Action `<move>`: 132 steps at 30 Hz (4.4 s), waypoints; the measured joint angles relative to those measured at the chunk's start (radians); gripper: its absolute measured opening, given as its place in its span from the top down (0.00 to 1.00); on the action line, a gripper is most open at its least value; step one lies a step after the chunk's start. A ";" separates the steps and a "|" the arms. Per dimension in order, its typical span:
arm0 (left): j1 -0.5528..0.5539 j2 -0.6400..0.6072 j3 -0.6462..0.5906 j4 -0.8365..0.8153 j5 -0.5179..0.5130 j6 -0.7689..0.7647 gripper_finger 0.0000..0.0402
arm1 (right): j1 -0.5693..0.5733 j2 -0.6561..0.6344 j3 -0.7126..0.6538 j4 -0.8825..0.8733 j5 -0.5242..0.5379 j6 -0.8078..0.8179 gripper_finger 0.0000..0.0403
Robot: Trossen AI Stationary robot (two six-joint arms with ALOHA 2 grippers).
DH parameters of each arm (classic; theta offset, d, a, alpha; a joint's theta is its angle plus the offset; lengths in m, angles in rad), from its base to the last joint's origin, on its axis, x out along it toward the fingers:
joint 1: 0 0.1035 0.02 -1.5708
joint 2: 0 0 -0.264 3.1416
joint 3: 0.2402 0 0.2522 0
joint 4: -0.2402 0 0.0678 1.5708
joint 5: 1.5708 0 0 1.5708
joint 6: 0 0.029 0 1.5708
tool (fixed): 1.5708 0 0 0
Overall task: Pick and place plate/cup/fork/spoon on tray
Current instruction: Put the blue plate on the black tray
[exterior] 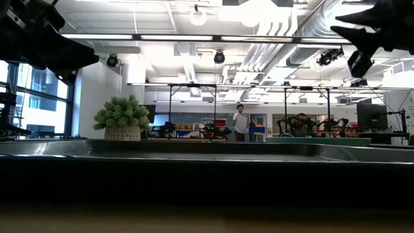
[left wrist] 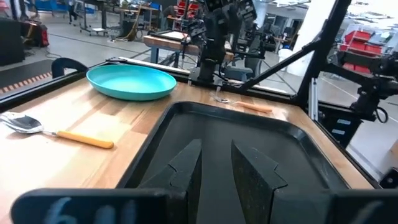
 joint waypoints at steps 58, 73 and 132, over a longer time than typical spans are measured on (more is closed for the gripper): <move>0.000 0.000 0.001 0.451 -0.355 -0.069 0.81 | 0.000 0.460 0.976 -1.074 0.582 -0.092 0.83; 0.000 0.000 0.001 0.450 -0.355 -0.069 0.81 | -0.025 0.687 1.078 -1.458 0.478 0.317 0.65; 0.000 0.000 0.002 0.411 -0.355 -0.071 0.81 | -0.602 1.616 1.035 -1.148 -0.253 -0.117 0.65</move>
